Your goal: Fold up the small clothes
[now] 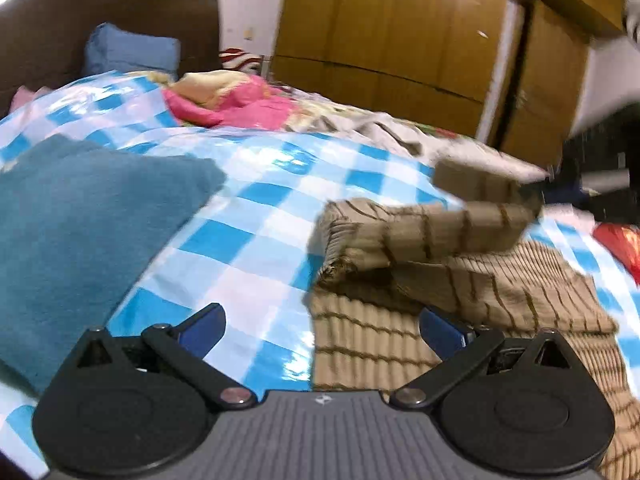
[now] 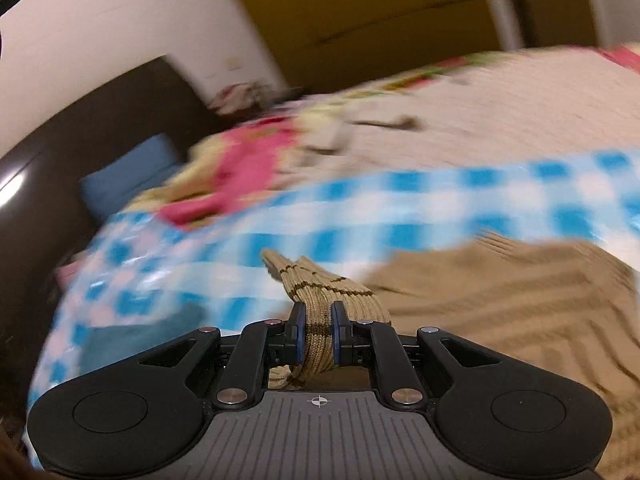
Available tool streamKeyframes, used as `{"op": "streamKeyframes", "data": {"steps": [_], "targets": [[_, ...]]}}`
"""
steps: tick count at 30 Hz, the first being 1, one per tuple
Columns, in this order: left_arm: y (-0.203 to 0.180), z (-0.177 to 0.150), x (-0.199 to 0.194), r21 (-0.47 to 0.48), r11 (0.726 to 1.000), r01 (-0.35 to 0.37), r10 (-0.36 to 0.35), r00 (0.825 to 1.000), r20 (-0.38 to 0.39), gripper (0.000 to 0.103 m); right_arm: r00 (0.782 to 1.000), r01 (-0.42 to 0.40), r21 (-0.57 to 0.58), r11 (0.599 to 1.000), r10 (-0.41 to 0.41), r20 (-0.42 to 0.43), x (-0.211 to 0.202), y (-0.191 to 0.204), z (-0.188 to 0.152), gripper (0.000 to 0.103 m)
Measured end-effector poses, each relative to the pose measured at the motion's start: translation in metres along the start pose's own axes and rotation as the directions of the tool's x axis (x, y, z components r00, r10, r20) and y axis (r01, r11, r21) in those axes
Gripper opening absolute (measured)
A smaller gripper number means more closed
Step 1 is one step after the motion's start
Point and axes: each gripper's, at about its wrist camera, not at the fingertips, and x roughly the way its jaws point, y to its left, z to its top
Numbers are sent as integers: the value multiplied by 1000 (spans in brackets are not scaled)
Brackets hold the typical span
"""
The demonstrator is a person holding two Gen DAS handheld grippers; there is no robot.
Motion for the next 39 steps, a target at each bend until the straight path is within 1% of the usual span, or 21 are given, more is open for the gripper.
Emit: {"op": "streamKeyframes", "data": {"steps": [1, 4, 5, 7, 8, 11, 14, 15, 17, 19, 20, 21, 22, 23, 25, 28, 29, 30, 33, 37, 39], "targets": [[-5, -2, 1, 23, 1000, 6, -6, 1000, -9, 103, 999, 33, 31, 999, -32, -17, 2, -22, -7, 11], [-18, -7, 4, 86, 996, 15, -13, 1000, -23, 103, 993, 98, 84, 992, -92, -72, 15, -67, -28, 12], [-21, -9, 4, 107, 994, 15, -13, 1000, -26, 103, 992, 106, 109, 988, -97, -85, 19, -78, -34, 13], [-29, -12, 5, 144, 989, 17, -13, 1000, -28, 103, 993, 90, 169, 981, -75, -92, 21, -94, -43, 19], [-32, -14, 5, 160, 987, 18, -14, 999, -29, 103, 994, 85, 188, 979, -69, -88, 21, -97, -46, 19], [-39, -17, 6, 191, 981, 22, -16, 999, -35, 103, 996, 77, 167, 983, -67, -66, 16, -95, -51, 19], [-39, -17, 6, 194, 981, 29, -22, 999, -34, 103, 996, 73, 160, 984, -63, -67, 14, -94, -48, 20], [-39, -18, 5, 190, 981, 29, -23, 999, -33, 103, 996, 75, 169, 983, -66, -61, 14, -95, -47, 21], [-37, -18, 4, 175, 984, 29, -23, 999, -32, 103, 997, 74, 202, 977, -64, -53, 16, -99, -43, 28], [-34, -17, 6, 159, 987, 29, -23, 999, -38, 103, 997, 73, 251, 965, -60, -57, 22, -104, -40, 29], [-33, -17, 7, 151, 988, 28, -22, 999, -41, 103, 997, 72, 272, 959, -58, -60, 24, -109, -39, 28], [-31, -17, 8, 145, 989, 27, -21, 999, -44, 103, 996, 75, 292, 953, -58, -64, 27, -112, -38, 24], [-30, -17, 9, 139, 990, 25, -19, 999, -47, 103, 996, 80, 307, 948, -63, -67, 30, -113, -38, 17], [-29, -16, 9, 134, 991, 24, -18, 999, -46, 103, 996, 83, 319, 944, -65, -65, 30, -114, -37, 14], [-28, -16, 8, 129, 991, 22, -17, 999, -37, 103, 998, 62, 331, 941, -56, -28, 23, -110, -34, 11], [-28, -16, 10, 133, 991, 21, -16, 999, -39, 103, 997, 7, 299, 954, -32, 77, 0, -102, -27, 11], [-29, -16, 11, 138, 990, 19, -13, 999, -45, 103, 995, 14, 296, 955, -42, 89, -4, -102, -26, 15], [-30, -16, 12, 144, 989, 15, -8, 999, -49, 103, 994, 35, 293, 955, -63, 86, -6, -103, -28, 16], [-31, -18, 15, 161, 987, 3, 8, 998, -69, 103, 990, 136, 230, 964, -140, 4, 3, -106, -36, 16], [-30, -19, 19, 161, 987, -6, 21, 996, -92, 103, 989, 147, 251, 957, -144, -30, -3, -112, -49, 18], [-30, -19, 22, 161, 987, -9, 26, 994, -109, 103, 984, 177, 246, 953, -172, -41, -8, -112, -53, 18]]}}
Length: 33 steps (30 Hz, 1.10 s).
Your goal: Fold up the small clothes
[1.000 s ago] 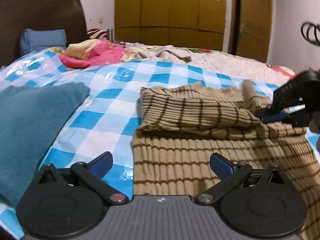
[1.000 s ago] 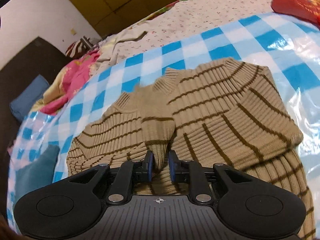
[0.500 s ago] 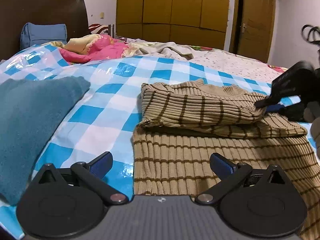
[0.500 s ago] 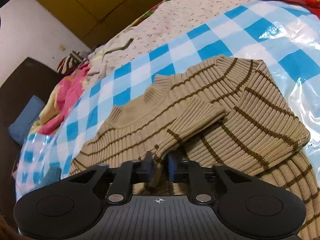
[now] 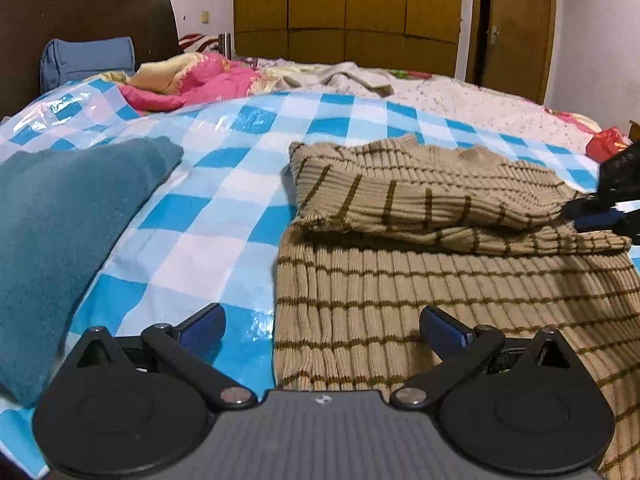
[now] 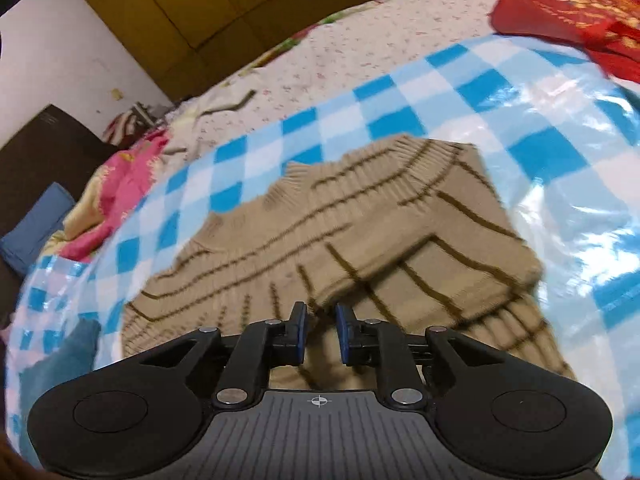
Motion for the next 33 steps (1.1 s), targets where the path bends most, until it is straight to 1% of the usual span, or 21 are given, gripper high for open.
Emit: {"op": "streamKeyframes", "data": {"steps": [2, 4, 6, 10, 11, 12, 13, 15, 16, 18, 20, 22, 25, 28, 30, 32, 33], "targets": [[1, 0, 0, -8, 1000, 3, -3, 1000, -3, 103, 999, 46, -31, 998, -46, 10, -5, 0, -2, 18], [2, 1, -1, -12, 1000, 6, -6, 1000, 4, 103, 998, 63, -40, 997, -62, 27, -9, -1, -1, 18], [2, 1, -2, -13, 1000, 8, -8, 1000, 10, 103, 998, 61, -22, 998, -61, 32, -11, -4, 3, 18], [1, 1, -2, -5, 1000, 6, -6, 1000, 9, 103, 998, 18, -33, 999, -16, 59, -14, 1, 3, 18], [1, 1, -1, -2, 1000, 4, -4, 1000, 3, 103, 998, 5, -52, 999, -2, 56, -12, 4, 2, 21], [1, 0, 0, 1, 1000, 2, -2, 1000, -1, 103, 999, 10, -69, 998, -6, 48, -9, 6, 1, 23], [1, 0, 0, 2, 1000, 2, -2, 1000, -3, 103, 999, 28, -79, 996, -25, 37, -5, 8, 0, 26], [1, -1, 0, 3, 1000, -1, 1, 1000, -12, 103, 998, 67, -94, 993, -66, 9, 4, 5, -2, 25], [2, -1, 1, 5, 1000, -3, 3, 1000, -22, 103, 995, 100, -95, 990, -100, 1, 7, 3, -3, 24], [2, -2, 3, 8, 1000, -7, 7, 999, -43, 103, 989, 143, -74, 987, -144, -8, 6, -7, -3, 23], [2, -3, 2, 11, 1000, -12, 12, 999, -48, 103, 992, 129, -48, 990, -129, -6, -4, -17, -3, 24], [2, -3, 0, 14, 1000, -16, 17, 999, -46, 103, 992, 123, -62, 990, -122, 17, -20, -21, -3, 26], [0, -4, -4, 27, 999, -18, 20, 998, -62, 103, 993, 107, -77, 991, -104, 48, -42, -29, -5, 26], [-2, -7, -7, 39, 999, -34, 38, 995, -87, 103, 997, 68, -78, 995, -64, 42, -50, -36, -5, 28], [-4, -9, -11, 54, 997, -49, 54, 994, -91, 103, 999, 39, -70, 997, -37, 37, -45, -35, -1, 34], [-6, -12, -14, 70, 996, -63, 69, 993, -92, 103, 999, -1, -47, 999, 3, 37, -36, -32, 4, 46], [-7, -13, -14, 77, 995, -68, 74, 993, -90, 103, 999, -22, -27, 999, 23, 31, -28, -31, 7, 49]]}}
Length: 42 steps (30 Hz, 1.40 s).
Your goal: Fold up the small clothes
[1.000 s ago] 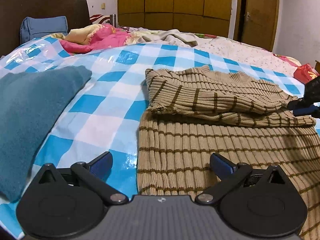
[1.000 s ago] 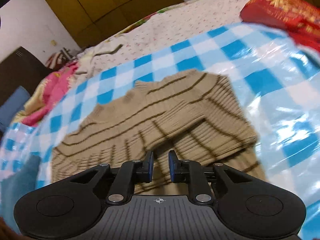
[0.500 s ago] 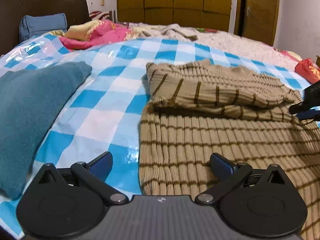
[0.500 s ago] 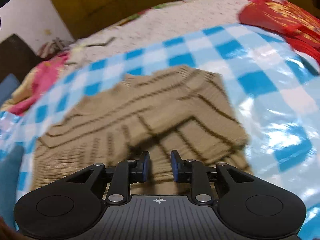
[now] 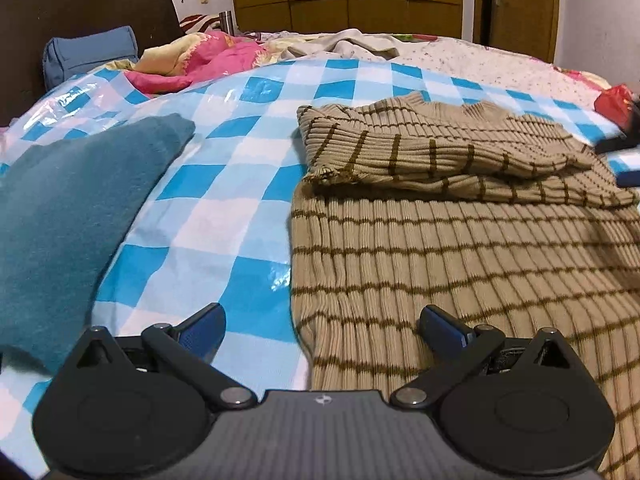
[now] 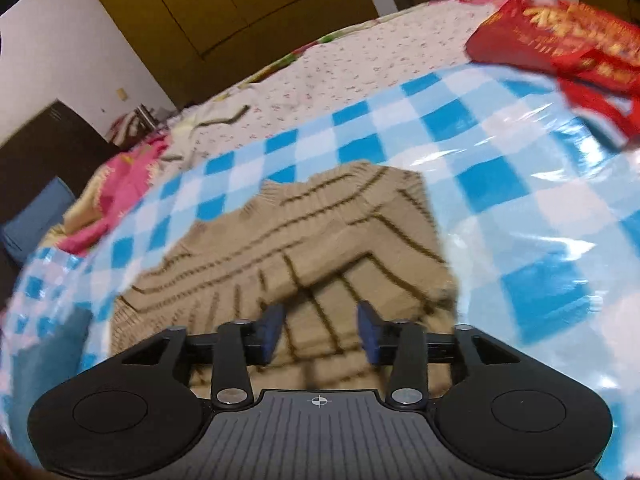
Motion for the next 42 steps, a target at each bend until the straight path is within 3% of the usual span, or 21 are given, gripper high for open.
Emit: {"op": "streamKeyframes", "data": {"steps": [6, 7, 8, 10, 11, 15, 16, 19, 22, 28, 30, 35, 38, 42], "targets": [[-4, -2, 3, 25, 1000, -7, 7, 1000, 9, 103, 998, -48, 160, 986, 54, -35, 49, -1, 8, 54], [-4, -2, 3, 26, 1000, -5, 5, 1000, 10, 103, 998, -49, 179, 983, 56, -33, 54, -2, 8, 46], [-4, -2, 3, 28, 1000, -4, 4, 1000, 11, 103, 998, -44, 187, 981, 51, -30, 57, -3, 8, 27], [-4, -2, 2, 27, 1000, -1, 1, 1000, 9, 103, 999, -26, 189, 982, 33, -31, 56, -5, 8, 13], [-3, -2, 2, 26, 1000, 0, 0, 1000, 7, 103, 999, -32, 190, 981, 37, -24, 53, -8, 8, 11], [-2, -3, -1, 34, 999, -15, 15, 1000, -4, 103, 999, 38, 137, 990, -35, -21, 42, -16, 7, 12], [-1, -3, -2, 41, 999, -32, 32, 999, -6, 103, 999, 38, 125, 991, -34, -32, 40, -17, 6, 18], [7, -1, -3, 8, 996, -88, 88, 996, -13, 103, 998, -23, 110, 994, 29, -52, 27, -13, 4, 20], [16, 3, -3, -48, 993, -107, 106, 994, -22, 103, 997, -65, 50, 997, 67, -41, 9, -4, -3, 28], [6, 30, -5, 21, 987, -158, 155, 982, 111, 103, 994, -104, -12, 995, 103, -46, -20, 1, -24, 30], [4, 47, 6, 20, 987, -161, 156, 978, 139, 103, 992, -112, -19, 994, 111, -55, -24, -1, -31, 30], [14, 85, 50, -75, 983, -166, 174, 979, 111, 103, 992, -108, -34, 994, 105, -71, -32, -10, -47, 30], [20, 86, 85, -24, 967, -252, 253, 966, 44, 103, 995, -89, -55, 994, 86, -59, -38, -15, -52, 30], [33, 76, 81, -9, 968, -249, 249, 966, 63, 103, 998, -24, -82, 996, 19, -60, -48, -31, -55, 30]]}}
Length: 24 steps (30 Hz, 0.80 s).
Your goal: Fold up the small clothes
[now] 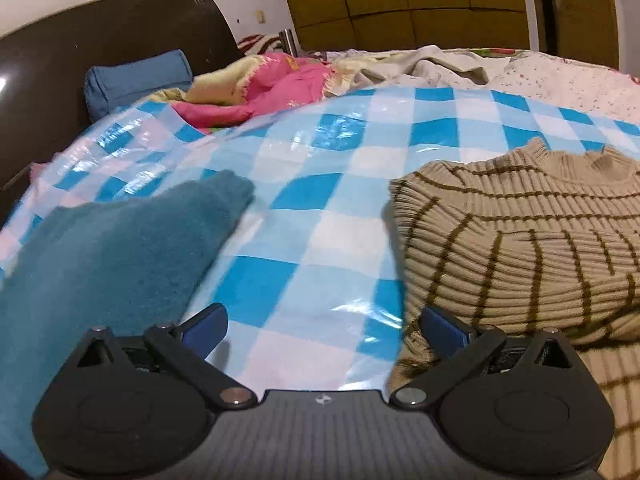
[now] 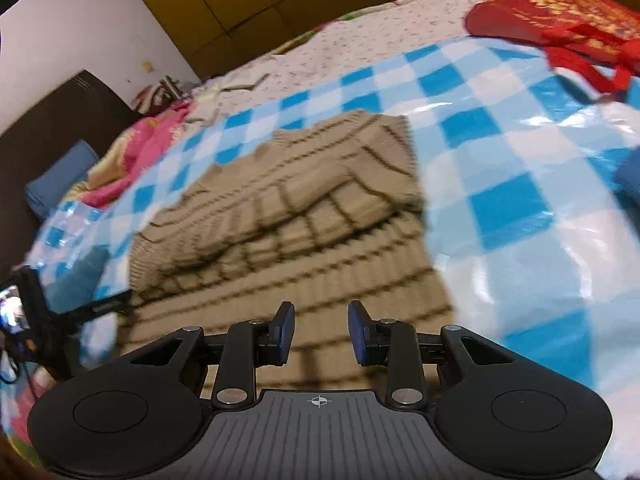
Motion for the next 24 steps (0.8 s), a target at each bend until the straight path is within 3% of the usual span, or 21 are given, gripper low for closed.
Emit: {"op": "streamKeyframes", "data": {"steps": [4, 9, 11, 14, 18, 24], "targets": [[14, -8, -25, 19, 1000, -2, 2, 1000, 14, 103, 999, 33, 28, 999, -32, -32, -16, -20, -10, 30], [32, -34, -73, 62, 993, 98, -97, 995, -17, 103, 999, 32, 21, 999, -31, -42, -48, -25, -31, 30], [36, -49, -94, 73, 983, 170, -165, 984, -66, 103, 998, 29, 16, 999, -28, -63, -58, -28, -41, 32], [37, -72, -125, 105, 969, 224, -211, 970, -121, 103, 995, 40, -8, 999, -40, -96, -70, -30, -56, 32], [45, -92, -154, 40, 945, 325, -308, 923, -230, 103, 990, 39, -1, 999, -39, -134, -87, -36, -67, 32], [47, -103, -182, 14, 930, 368, -349, 891, -290, 103, 983, 28, -20, 999, -31, -182, -103, -43, -80, 32]]}}
